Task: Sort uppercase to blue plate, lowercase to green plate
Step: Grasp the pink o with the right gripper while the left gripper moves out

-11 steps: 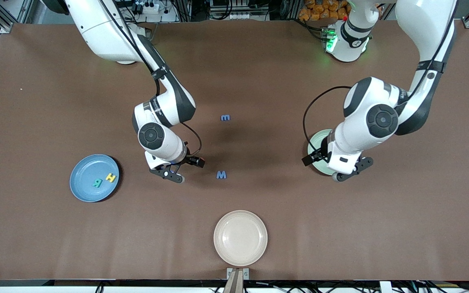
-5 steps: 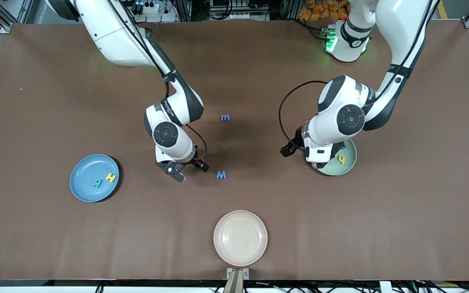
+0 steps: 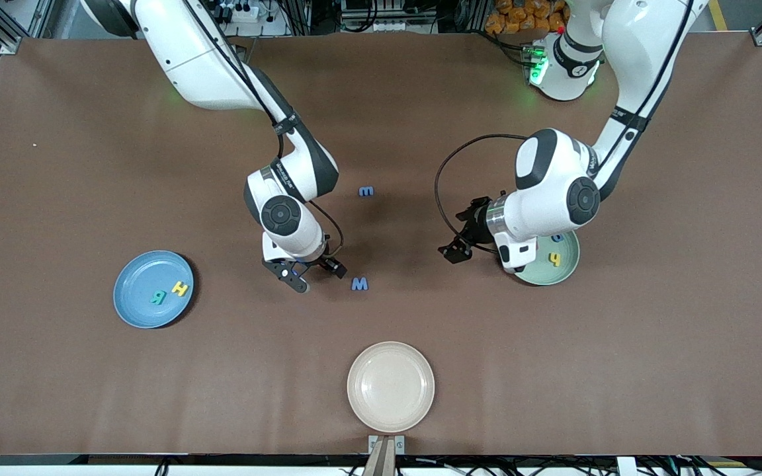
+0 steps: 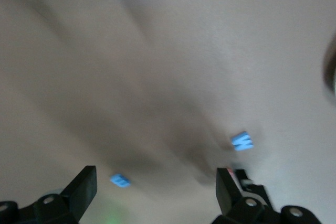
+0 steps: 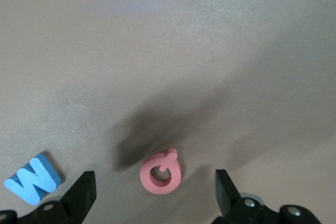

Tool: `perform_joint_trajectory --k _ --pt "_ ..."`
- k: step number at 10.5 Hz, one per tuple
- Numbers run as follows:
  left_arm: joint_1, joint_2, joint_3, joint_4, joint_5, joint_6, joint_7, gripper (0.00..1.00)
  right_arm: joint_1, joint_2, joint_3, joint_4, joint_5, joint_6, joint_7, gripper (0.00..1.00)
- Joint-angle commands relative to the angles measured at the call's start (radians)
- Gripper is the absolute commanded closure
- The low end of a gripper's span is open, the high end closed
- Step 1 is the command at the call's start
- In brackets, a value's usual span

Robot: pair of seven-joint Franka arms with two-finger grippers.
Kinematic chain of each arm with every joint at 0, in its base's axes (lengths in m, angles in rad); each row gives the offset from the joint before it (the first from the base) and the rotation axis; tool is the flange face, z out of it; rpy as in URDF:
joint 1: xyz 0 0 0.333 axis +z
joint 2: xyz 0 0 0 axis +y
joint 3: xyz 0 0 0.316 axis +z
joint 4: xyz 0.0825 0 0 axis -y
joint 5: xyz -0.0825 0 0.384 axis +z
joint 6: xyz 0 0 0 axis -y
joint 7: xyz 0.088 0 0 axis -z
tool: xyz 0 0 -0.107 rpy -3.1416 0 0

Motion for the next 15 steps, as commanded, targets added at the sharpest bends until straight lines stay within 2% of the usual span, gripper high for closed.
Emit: perform_joint_trajectory --k 1,4,9,10,11,12,15 --pt "-0.040 0.035 0.005 0.011 -0.118 0.071 0.017 0.00 0.010 -0.005 -0.007 -0.024 -0.022 0.027 0.028 0.00" --pt "-0.109 0.089 0.009 0.009 -0.333 0.097 0.133 0.00 0.022 -0.007 -0.008 -0.042 -0.025 0.042 0.028 0.00" --pt "-0.138 0.116 0.011 -0.006 -0.639 0.097 0.138 0.00 0.025 -0.010 -0.013 -0.063 -0.045 0.062 0.028 0.00" --pt "-0.156 0.129 0.011 -0.006 -0.694 0.101 0.147 0.00 0.025 -0.011 -0.013 -0.065 -0.062 0.062 0.028 0.37" --pt "-0.168 0.141 0.011 -0.002 -0.702 0.111 0.150 0.00 0.024 -0.011 -0.013 -0.063 -0.077 0.062 0.028 0.81" --pt "-0.191 0.165 0.013 0.006 -0.704 0.118 0.152 0.00 0.024 -0.013 -0.013 -0.063 -0.079 0.062 0.028 0.99" --pt "-0.265 0.212 0.025 0.009 -0.716 0.132 0.234 0.00 0.024 -0.013 -0.013 -0.063 -0.079 0.067 0.028 1.00"
